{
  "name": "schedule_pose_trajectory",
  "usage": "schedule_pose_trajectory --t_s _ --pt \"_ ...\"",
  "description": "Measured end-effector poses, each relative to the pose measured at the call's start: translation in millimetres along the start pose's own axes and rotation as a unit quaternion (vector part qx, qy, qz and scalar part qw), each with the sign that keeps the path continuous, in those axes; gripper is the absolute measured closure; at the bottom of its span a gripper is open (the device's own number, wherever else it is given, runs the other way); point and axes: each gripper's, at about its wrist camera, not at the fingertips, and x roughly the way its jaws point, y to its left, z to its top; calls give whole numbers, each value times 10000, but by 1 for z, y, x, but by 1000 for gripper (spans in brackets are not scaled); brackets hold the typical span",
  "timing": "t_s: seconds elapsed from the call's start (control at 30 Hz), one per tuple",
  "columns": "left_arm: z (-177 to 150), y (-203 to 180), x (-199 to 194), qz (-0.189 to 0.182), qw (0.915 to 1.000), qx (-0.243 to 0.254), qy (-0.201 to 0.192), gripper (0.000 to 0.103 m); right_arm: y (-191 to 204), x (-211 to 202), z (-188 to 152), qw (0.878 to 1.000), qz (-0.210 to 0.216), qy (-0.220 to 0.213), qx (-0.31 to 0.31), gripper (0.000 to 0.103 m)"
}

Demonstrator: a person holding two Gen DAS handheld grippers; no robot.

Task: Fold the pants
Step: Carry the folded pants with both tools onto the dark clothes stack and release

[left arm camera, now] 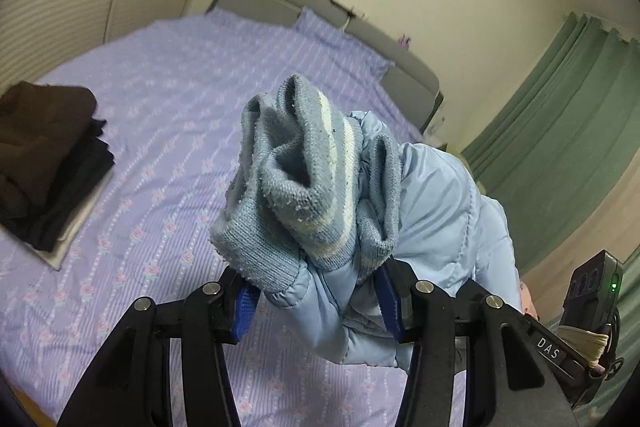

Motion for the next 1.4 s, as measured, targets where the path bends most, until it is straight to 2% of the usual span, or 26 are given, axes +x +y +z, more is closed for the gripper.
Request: schedule_pose_trajectory --t_s 0.17,0.27,0.47,0.73,0.87,1.03,1.2,1.4 --pt "0 1 -40 2 9997 30 -253 53 28 -30 -5 9995 158 -175 -210 50" --pt "3 12 -62 9 9993 18 -373 53 48 -33 -11 9990 208 -225 -317 50" --pt "16 75 -98 41 9989 -76 -454 53 107 -18 -27 9982 251 -189 -503 50" --pt "74 190 -131 -110 9996 183 -158 54 214 37 -56 9993 146 -212 -283 50" --pt "101 251 -148 -22 9999 132 -70 54 274 73 -71 9993 277 -138 -188 50" --pt "133 319 -165 51 9999 -44 -144 53 327 116 -69 9979 555 36 -325 50" --pt "166 370 -157 2 9997 -188 -166 53 364 156 -55 9955 759 66 -567 50" --pt "203 415 -120 114 9997 -237 9 53 385 212 -40 9939 846 272 -652 50"
